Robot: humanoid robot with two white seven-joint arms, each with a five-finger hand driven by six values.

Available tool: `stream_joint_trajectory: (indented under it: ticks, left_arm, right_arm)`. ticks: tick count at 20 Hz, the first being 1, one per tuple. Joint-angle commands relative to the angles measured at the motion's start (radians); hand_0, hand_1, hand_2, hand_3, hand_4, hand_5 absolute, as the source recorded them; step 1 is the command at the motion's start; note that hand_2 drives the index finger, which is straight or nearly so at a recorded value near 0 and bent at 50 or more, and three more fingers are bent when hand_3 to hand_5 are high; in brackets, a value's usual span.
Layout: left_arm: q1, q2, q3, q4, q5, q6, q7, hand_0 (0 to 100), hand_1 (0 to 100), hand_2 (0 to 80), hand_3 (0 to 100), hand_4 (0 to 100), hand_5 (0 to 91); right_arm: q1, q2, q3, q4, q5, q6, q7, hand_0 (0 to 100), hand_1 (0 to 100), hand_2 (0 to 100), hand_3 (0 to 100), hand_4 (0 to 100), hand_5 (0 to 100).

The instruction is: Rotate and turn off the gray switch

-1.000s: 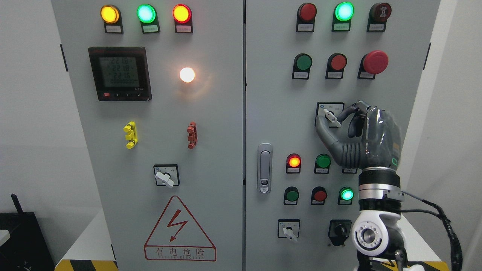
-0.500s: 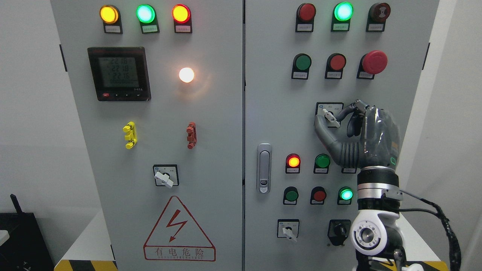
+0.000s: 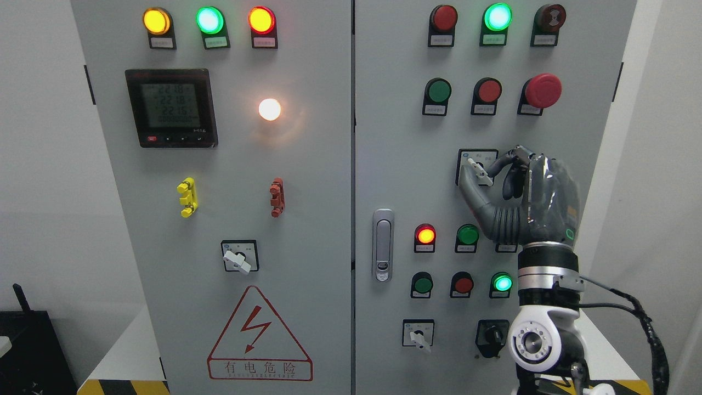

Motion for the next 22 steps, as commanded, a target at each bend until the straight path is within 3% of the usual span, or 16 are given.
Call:
stream_joint_trajectory:
  ticks: [1,11,22]
  left_arm:
    - [-0.009,0.000,0.008,-0.026,0.018,0.000,-0.001,12,39,0.0,0,0,0.0]
    - [-0.009,0.000,0.008,-0.026,0.018,0.000,-0.001,12,39,0.0,0,0,0.0]
    - [-0.009,0.000,0.008,-0.026,0.020,0.000,-0.001,12,39,0.0,0,0,0.0]
  right_arm:
    - [0.000,0.000,-0.026,0.007,0.000,0.001,0.003,26,49,66,100,100,100]
    - [-0.006,0.000,-0.026,0.011,0.000,0.001,0.004,24,50,66,100,100,100]
    - [-0.011,0.000,-0.024,0.017,0.000,0.001,0.004,30,50,68,100,100,100]
